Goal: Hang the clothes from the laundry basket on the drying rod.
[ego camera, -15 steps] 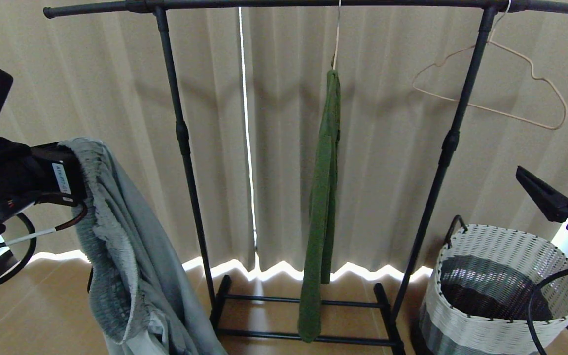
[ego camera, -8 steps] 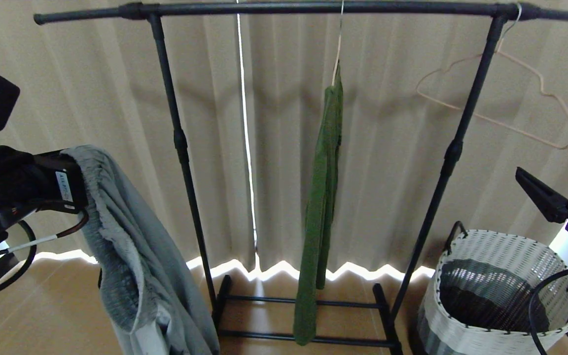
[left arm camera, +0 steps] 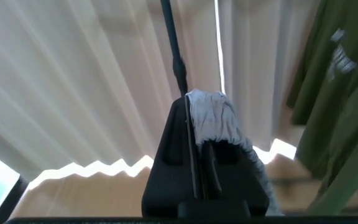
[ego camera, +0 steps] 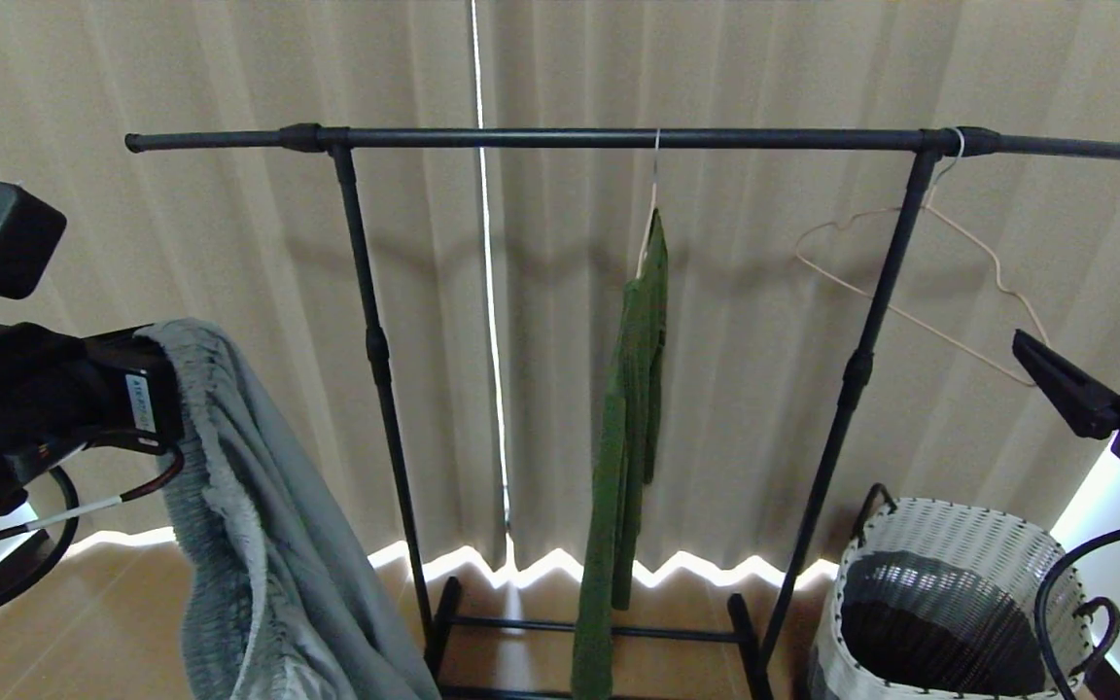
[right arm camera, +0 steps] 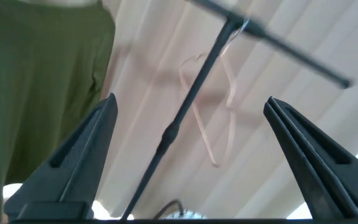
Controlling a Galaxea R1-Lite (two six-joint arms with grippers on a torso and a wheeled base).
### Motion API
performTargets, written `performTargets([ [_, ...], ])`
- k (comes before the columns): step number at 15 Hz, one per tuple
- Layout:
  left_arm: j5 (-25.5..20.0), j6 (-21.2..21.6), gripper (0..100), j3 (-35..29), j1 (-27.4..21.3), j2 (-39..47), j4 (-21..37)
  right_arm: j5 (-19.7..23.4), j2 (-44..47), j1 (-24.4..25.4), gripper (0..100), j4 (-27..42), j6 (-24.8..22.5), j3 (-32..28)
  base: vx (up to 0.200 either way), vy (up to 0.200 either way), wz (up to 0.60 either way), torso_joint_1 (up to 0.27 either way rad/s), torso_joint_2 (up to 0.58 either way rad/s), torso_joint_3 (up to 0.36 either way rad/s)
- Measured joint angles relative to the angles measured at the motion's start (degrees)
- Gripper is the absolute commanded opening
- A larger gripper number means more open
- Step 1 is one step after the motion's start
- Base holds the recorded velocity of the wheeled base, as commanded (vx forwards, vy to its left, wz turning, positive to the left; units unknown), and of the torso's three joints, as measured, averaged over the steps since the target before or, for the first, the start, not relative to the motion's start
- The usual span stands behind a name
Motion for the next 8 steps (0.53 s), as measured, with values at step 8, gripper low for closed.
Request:
performTargets([
  [8,0.02,0.35,0,1.44,-0.06,-0.41,-1.87,-0.29,0.33,-2.76,100,13.41,-0.49,-3.29,0.000,0.000,0.00,0.114,-0.22,-0.116],
])
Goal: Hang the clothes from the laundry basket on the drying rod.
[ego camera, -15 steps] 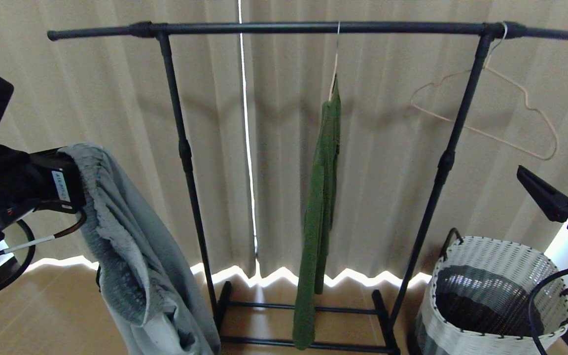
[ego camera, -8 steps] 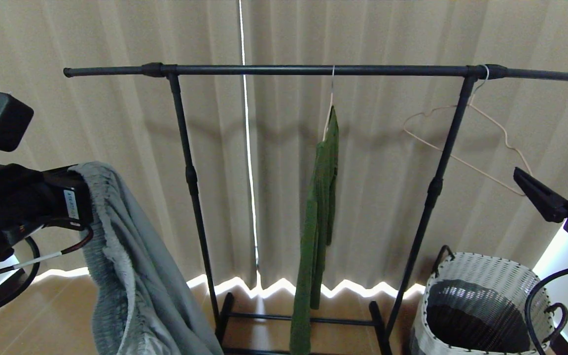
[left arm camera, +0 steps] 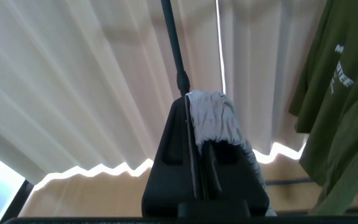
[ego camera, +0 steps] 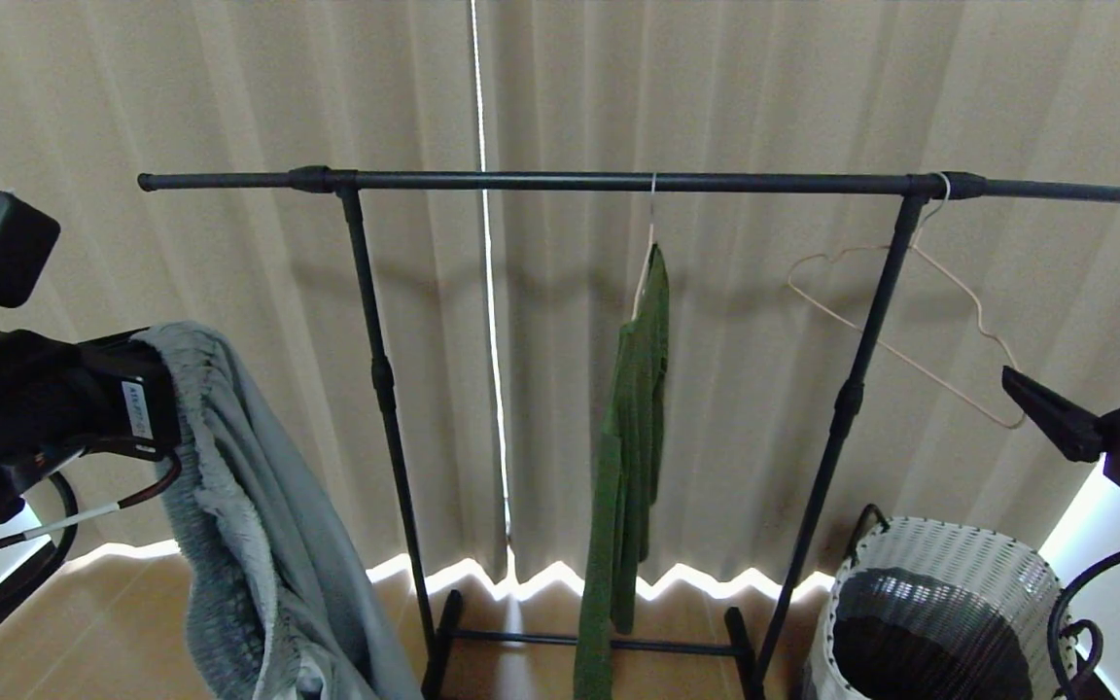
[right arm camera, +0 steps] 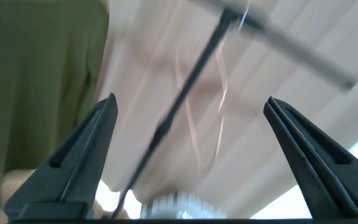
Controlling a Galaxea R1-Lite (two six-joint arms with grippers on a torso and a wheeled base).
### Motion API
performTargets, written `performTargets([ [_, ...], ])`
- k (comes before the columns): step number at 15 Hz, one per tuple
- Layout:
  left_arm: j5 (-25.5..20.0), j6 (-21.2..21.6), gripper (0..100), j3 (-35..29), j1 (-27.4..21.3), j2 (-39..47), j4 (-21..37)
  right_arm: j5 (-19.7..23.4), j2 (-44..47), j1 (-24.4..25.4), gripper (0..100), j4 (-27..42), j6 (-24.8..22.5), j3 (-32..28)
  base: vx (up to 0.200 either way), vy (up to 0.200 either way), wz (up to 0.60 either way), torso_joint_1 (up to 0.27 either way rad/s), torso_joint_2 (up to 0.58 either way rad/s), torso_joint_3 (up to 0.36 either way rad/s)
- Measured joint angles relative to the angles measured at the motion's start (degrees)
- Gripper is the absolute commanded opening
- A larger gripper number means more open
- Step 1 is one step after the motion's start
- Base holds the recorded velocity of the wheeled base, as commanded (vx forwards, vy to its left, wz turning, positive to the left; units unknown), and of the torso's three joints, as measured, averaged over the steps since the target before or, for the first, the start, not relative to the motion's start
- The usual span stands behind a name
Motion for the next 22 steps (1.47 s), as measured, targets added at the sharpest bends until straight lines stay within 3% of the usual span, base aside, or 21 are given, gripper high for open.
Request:
performTargets([
  [2,0.09,0.06,0,1.01,0.06,-0.13,-1.01,0.00,-0.41,-1.15,100,15.31,0.60,-4.77,0.000,0.000,0.00,0.000,0.00,0.000],
  [4,0.09,0.09,0,2.72,0.24,-0.40,-2.52,-0.09,-0.85,-1.73,100,23.71,2.72,-9.53,0.000,0.000,0.00,0.000,0.00,0.000],
  [16,0.28,-0.11,0,5.36,0.37,-1.60,-3.18,-1.04,-1.33,-1.95,100,24.64,2.96,-10.96,0.000,0.000,0.00,0.000,0.00,0.000],
  [22,0.28,0.00,0,6.11,0.33,-1.65,-3.04,-1.01,-1.35,-1.95,100,24.67,2.94,-10.89,0.000,-0.200,0.00,0.002,0.00,-0.002],
])
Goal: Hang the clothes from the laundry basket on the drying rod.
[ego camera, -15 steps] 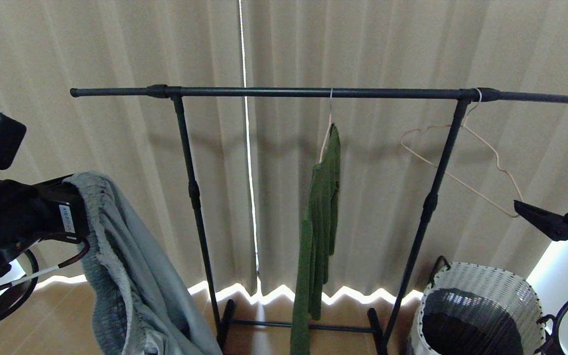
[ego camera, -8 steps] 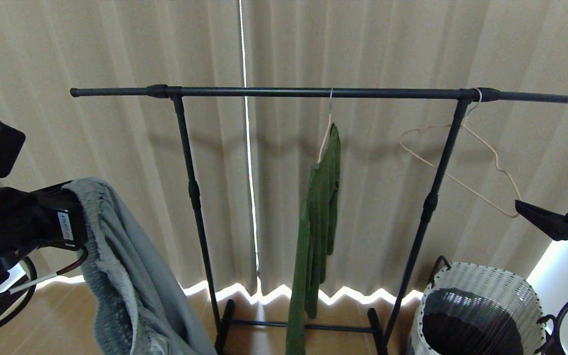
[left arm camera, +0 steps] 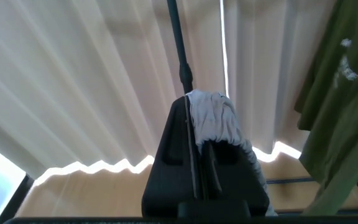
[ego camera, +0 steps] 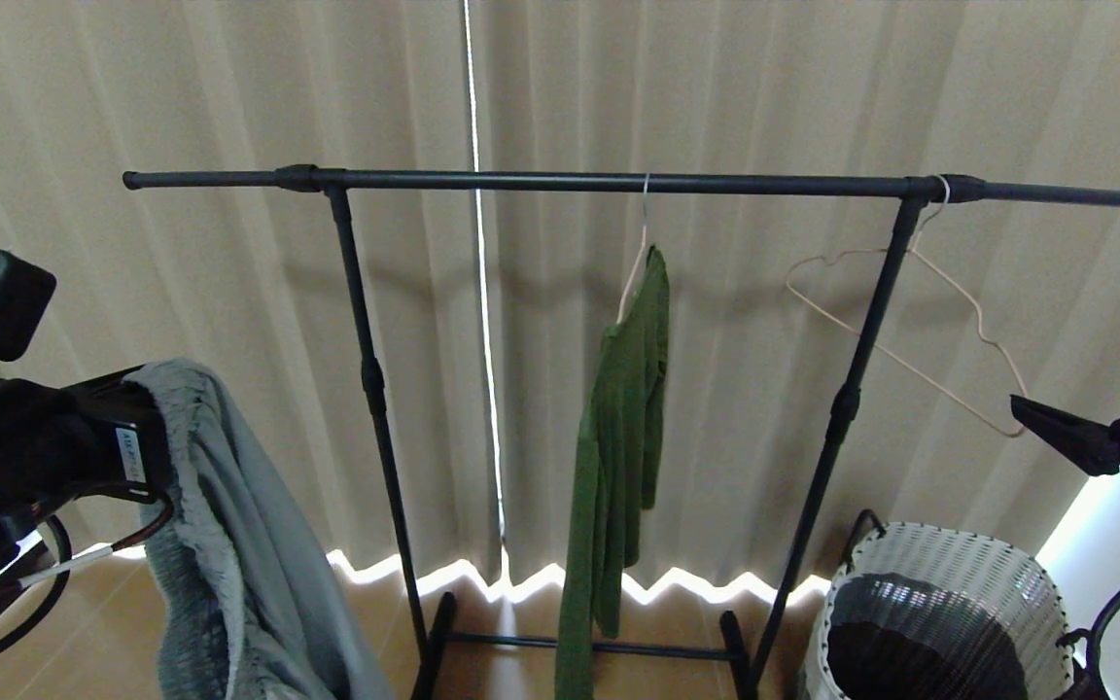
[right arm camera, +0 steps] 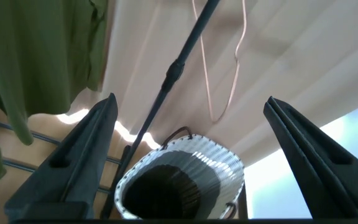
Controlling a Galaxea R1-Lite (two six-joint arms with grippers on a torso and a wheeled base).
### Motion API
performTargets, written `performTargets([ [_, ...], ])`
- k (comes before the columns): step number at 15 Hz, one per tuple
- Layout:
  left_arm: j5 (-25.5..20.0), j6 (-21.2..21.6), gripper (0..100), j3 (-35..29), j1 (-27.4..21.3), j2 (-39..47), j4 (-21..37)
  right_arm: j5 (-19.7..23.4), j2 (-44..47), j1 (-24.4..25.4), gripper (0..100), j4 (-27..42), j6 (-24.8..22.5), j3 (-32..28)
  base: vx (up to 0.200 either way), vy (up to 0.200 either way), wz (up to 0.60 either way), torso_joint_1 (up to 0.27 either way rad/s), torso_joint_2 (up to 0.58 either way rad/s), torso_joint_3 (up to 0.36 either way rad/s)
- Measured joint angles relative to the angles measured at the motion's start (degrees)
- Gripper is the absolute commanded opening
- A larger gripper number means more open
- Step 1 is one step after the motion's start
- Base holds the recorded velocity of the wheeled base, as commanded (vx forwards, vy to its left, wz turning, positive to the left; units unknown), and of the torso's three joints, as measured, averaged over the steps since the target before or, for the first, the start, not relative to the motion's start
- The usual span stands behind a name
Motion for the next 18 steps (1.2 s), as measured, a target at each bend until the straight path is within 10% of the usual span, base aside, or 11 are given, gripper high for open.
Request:
performTargets([
  [12,-0.15,-0.18,0,0.28,-0.13,0.06,-0.11,-0.09,-0.09,0.00,100,-0.01,0.02,-0.18,0.000,-0.083,0.00,0.001,0.00,0.003],
  [18,-0.20,-0.20,0,0.10,-0.22,0.16,-0.11,-0.11,-0.38,-0.05,100,0.07,0.02,-0.29,0.200,0.000,0.00,0.000,0.00,0.000],
])
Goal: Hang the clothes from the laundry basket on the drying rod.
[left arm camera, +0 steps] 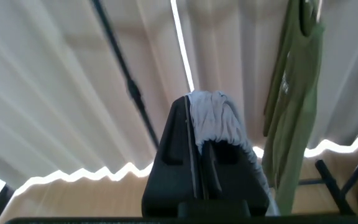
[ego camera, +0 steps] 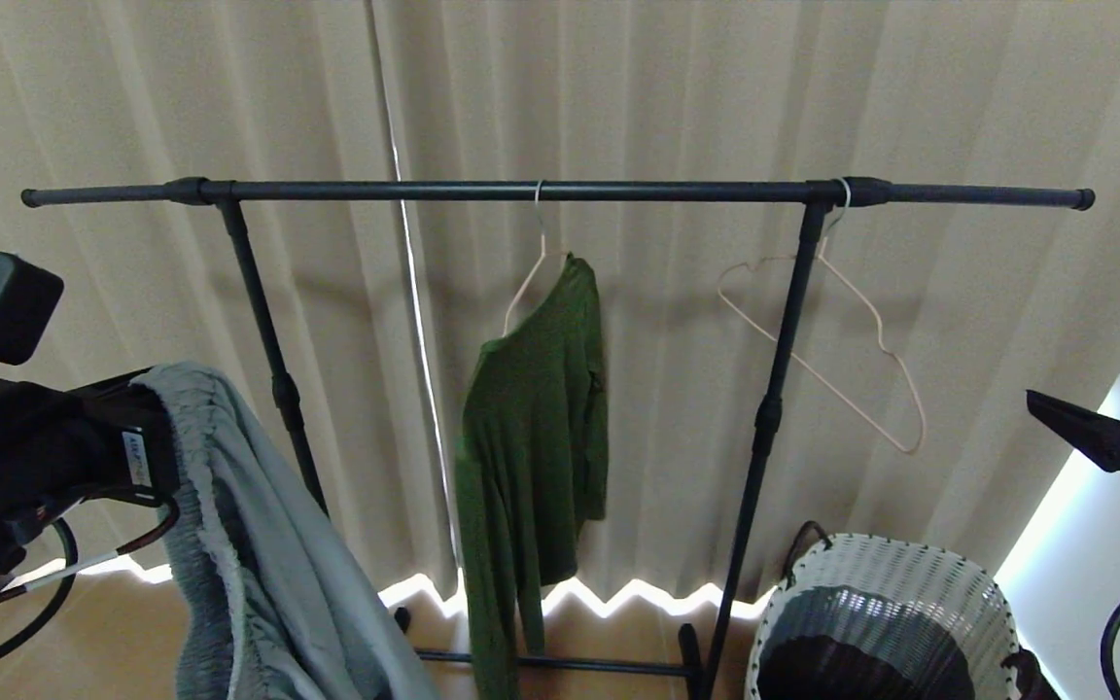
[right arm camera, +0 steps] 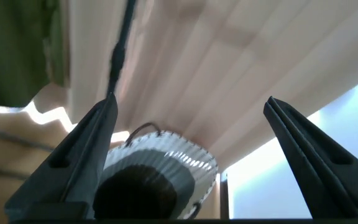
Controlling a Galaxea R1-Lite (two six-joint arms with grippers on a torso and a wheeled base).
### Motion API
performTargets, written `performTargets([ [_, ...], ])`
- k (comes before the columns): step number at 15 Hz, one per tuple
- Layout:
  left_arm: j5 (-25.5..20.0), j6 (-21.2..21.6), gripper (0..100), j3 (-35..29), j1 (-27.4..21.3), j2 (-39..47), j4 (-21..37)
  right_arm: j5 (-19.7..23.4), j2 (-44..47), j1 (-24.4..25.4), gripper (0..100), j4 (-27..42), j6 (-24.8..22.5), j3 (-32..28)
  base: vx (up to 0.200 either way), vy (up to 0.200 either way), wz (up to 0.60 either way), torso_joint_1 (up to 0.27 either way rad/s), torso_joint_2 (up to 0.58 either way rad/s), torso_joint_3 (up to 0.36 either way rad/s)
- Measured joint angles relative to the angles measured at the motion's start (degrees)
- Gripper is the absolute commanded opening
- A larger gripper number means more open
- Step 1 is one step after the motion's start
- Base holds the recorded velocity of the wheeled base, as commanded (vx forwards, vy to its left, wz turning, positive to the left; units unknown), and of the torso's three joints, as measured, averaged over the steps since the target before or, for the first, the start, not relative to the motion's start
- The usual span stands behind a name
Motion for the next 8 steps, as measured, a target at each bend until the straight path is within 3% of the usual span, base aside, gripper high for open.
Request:
performTargets([
  [5,0.02,0.01,0,0.32,0.00,0.17,0.00,0.00,-0.04,0.05,100,0.02,-0.04,0.10,0.200,0.000,0.00,0.003,0.00,0.001],
  [8,0.00,0.17,0,0.88,-0.17,0.34,-0.04,0.16,0.20,0.02,100,0.48,-0.02,-0.56,0.000,0.000,0.00,0.000,0.00,0.000],
])
